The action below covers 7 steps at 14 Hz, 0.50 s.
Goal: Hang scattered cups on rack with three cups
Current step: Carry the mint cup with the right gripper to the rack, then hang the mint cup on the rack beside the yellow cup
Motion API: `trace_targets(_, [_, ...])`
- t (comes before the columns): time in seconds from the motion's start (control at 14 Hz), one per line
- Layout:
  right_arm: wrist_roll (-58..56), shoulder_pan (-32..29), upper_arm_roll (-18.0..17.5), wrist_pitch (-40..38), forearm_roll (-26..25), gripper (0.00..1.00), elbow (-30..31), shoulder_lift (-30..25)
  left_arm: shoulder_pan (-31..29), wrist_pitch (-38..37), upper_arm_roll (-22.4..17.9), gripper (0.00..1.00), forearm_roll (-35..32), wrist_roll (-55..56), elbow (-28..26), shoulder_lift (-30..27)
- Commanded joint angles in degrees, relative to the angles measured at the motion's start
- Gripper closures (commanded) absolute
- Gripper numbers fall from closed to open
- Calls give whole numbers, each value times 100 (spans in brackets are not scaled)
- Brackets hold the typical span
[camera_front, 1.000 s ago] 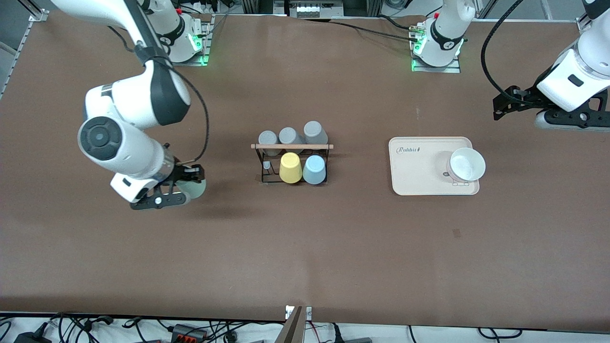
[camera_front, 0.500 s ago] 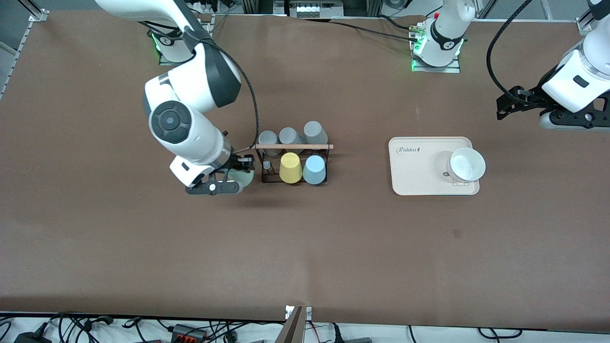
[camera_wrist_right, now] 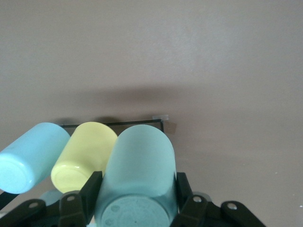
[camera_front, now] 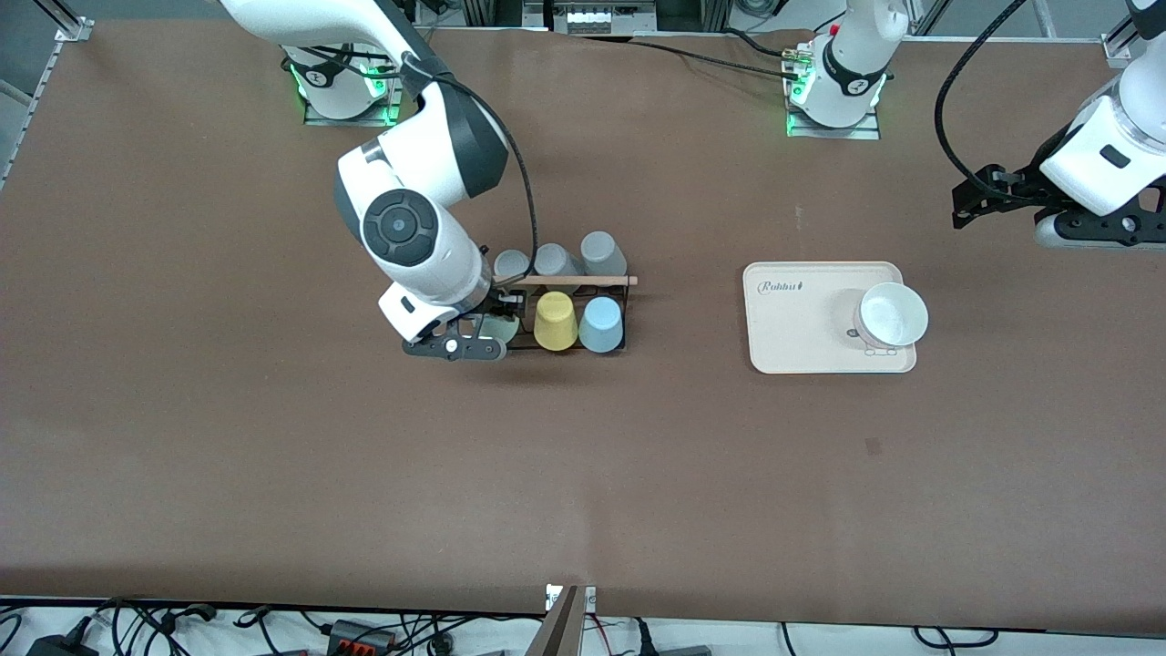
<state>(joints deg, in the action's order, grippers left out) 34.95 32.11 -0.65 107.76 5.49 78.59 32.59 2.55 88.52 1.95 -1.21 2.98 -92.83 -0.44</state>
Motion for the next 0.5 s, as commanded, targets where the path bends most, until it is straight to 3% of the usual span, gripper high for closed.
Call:
trace_targets(0.0, [179, 85, 56, -1, 67, 74, -186, 151, -62, -133, -19, 0, 156, -140, 28, -79])
trace_targets(0.43, [214, 156, 56, 8, 58, 74, -186, 309, -79, -116, -11, 0, 165, -149, 54, -70])
